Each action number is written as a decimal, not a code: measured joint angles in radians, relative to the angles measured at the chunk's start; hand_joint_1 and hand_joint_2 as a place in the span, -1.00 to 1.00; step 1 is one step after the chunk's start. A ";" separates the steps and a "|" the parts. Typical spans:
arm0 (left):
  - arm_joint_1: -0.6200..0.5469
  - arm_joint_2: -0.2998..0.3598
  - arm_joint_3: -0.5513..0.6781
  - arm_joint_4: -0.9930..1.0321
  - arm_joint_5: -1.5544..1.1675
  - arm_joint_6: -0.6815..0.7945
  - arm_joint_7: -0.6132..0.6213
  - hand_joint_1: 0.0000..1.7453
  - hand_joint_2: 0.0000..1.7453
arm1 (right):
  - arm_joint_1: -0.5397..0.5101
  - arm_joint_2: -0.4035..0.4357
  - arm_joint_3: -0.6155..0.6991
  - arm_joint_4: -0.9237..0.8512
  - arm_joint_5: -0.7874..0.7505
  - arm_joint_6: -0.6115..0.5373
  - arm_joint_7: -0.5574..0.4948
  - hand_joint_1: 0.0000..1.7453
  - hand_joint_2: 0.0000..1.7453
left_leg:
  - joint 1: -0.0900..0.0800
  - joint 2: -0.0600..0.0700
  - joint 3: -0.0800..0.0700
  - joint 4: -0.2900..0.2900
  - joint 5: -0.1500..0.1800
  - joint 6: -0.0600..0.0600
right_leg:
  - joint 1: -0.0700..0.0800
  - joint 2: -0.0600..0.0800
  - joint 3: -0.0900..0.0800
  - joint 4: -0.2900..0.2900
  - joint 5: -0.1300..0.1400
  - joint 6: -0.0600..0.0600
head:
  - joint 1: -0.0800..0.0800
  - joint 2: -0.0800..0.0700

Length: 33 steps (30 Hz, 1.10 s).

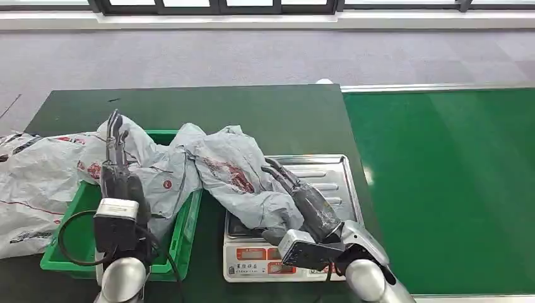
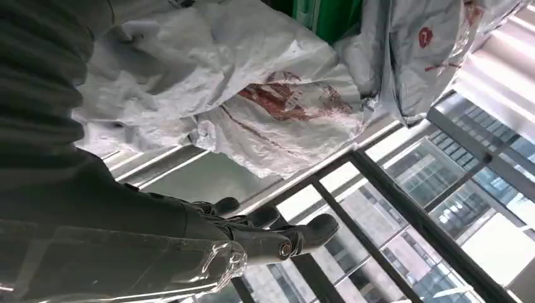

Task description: Moved the parcel from conveyor to table for the left to box.

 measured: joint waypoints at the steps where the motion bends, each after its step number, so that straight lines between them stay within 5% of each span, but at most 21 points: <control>1: -0.007 0.009 -0.011 0.004 -0.015 -0.018 0.012 -1.00 1.00 | 0.009 -0.001 -0.001 -0.006 0.002 0.000 -0.003 -1.00 1.00 | 0.000 0.000 0.000 0.000 0.000 0.000 | 0.000 0.000 0.000 0.000 0.000 0.000 | 0.000 0.000; 11: -0.221 0.128 -0.220 0.340 -0.449 -0.101 0.051 -1.00 1.00 | 0.144 -0.015 -0.080 -0.129 -0.178 -0.011 -0.280 -1.00 1.00 | 0.000 0.002 0.000 0.000 0.001 0.000 | 0.000 0.001 0.000 0.000 0.002 0.000 | 0.000 0.000; 33: -0.391 0.258 -0.442 0.571 -0.467 -0.390 0.048 -1.00 1.00 | 0.203 -0.035 -0.187 -0.201 -0.307 0.064 -0.386 -1.00 1.00 | 0.000 0.005 0.000 0.000 0.001 0.000 | 0.000 0.004 -0.001 0.000 0.003 -0.001 | 0.000 0.000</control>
